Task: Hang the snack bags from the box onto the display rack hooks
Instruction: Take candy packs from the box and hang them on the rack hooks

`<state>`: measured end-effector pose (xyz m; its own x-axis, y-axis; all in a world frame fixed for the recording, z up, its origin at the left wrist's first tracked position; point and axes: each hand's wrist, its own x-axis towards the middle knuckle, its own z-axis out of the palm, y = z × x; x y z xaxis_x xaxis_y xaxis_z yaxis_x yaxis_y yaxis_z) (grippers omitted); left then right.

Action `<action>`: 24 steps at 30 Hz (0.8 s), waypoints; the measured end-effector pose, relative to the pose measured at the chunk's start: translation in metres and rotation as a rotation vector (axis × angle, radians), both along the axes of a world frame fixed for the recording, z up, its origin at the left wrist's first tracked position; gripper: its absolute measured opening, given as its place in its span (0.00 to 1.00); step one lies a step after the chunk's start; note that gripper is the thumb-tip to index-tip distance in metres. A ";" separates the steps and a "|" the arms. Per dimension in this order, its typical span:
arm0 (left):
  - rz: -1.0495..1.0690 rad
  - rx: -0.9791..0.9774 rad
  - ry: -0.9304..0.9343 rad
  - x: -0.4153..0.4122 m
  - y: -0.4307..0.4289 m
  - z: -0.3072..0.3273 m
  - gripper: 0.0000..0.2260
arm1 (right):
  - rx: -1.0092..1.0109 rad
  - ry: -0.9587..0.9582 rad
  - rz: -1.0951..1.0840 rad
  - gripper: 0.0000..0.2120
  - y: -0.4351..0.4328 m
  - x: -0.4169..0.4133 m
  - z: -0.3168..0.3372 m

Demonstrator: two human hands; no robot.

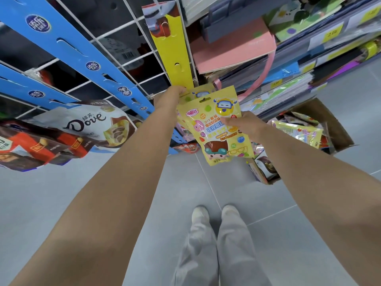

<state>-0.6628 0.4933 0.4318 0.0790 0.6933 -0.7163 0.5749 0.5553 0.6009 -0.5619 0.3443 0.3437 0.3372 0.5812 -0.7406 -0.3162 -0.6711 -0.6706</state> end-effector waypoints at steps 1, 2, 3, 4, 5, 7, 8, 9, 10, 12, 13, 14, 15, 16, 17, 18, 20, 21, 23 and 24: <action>-0.009 -0.001 -0.010 -0.005 -0.002 -0.003 0.27 | 0.008 -0.010 -0.002 0.15 0.000 -0.001 0.002; -0.010 -0.004 -0.019 -0.010 -0.005 -0.006 0.29 | 0.016 -0.019 -0.002 0.17 -0.002 -0.001 0.004; -0.004 0.013 -0.024 -0.014 -0.008 -0.011 0.31 | 0.022 -0.023 0.002 0.17 -0.003 -0.001 0.005; 0.004 0.054 -0.018 -0.017 -0.009 -0.014 0.31 | 0.030 -0.024 0.006 0.17 -0.005 -0.001 0.008; -0.001 0.120 0.017 -0.019 -0.012 -0.017 0.31 | 0.035 -0.028 0.014 0.16 -0.006 -0.001 0.009; -0.054 0.268 0.140 -0.024 -0.020 -0.014 0.29 | 0.049 -0.035 0.033 0.13 -0.008 0.000 0.015; -0.085 0.317 0.191 -0.025 -0.026 -0.009 0.28 | 0.067 -0.036 0.041 0.10 -0.007 0.000 0.021; -0.131 0.373 0.191 -0.026 -0.031 -0.005 0.26 | 0.088 -0.033 0.053 0.07 -0.006 -0.001 0.027; -0.192 0.432 0.146 -0.027 -0.035 -0.001 0.22 | 0.108 -0.035 0.069 0.05 -0.004 -0.001 0.033; -0.389 0.570 0.119 -0.030 -0.039 0.009 0.16 | 0.133 -0.054 0.092 0.07 0.000 0.000 0.044; -0.474 0.648 0.168 -0.032 -0.036 0.013 0.15 | 0.138 -0.067 0.097 0.11 0.003 0.001 0.048; -0.506 0.718 0.212 -0.034 -0.031 0.012 0.15 | 0.131 -0.086 0.107 0.15 0.006 0.002 0.052; -0.507 0.764 0.228 -0.035 -0.025 0.015 0.14 | 0.124 -0.111 0.126 0.18 0.009 0.002 0.056; -0.495 0.791 0.205 -0.036 -0.020 0.018 0.12 | 0.119 -0.132 0.152 0.22 0.012 0.002 0.061; -0.490 0.815 0.162 -0.036 -0.016 0.020 0.09 | 0.126 -0.144 0.169 0.28 0.015 0.000 0.065; -0.504 0.839 0.123 -0.036 -0.013 0.023 0.06 | 0.132 -0.151 0.173 0.34 0.018 -0.001 0.069; -0.523 0.845 0.070 -0.036 -0.009 0.027 0.06 | 0.151 -0.161 0.174 0.38 0.022 -0.004 0.074; -0.503 0.830 0.048 -0.035 -0.008 0.028 0.06 | 0.167 -0.170 0.164 0.34 0.024 -0.006 0.076; -0.441 0.803 -0.005 -0.035 -0.005 0.028 0.06 | 0.198 -0.181 0.128 0.22 0.027 -0.009 0.076; -0.412 0.798 -0.026 -0.035 -0.003 0.026 0.06 | 0.213 -0.171 0.109 0.15 0.028 -0.010 0.077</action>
<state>-0.6975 0.4903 0.4580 0.4407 0.8972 -0.0284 0.6168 -0.2797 0.7358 -0.5723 0.3725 0.4203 0.3742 0.7571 -0.5355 -0.1202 -0.5330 -0.8375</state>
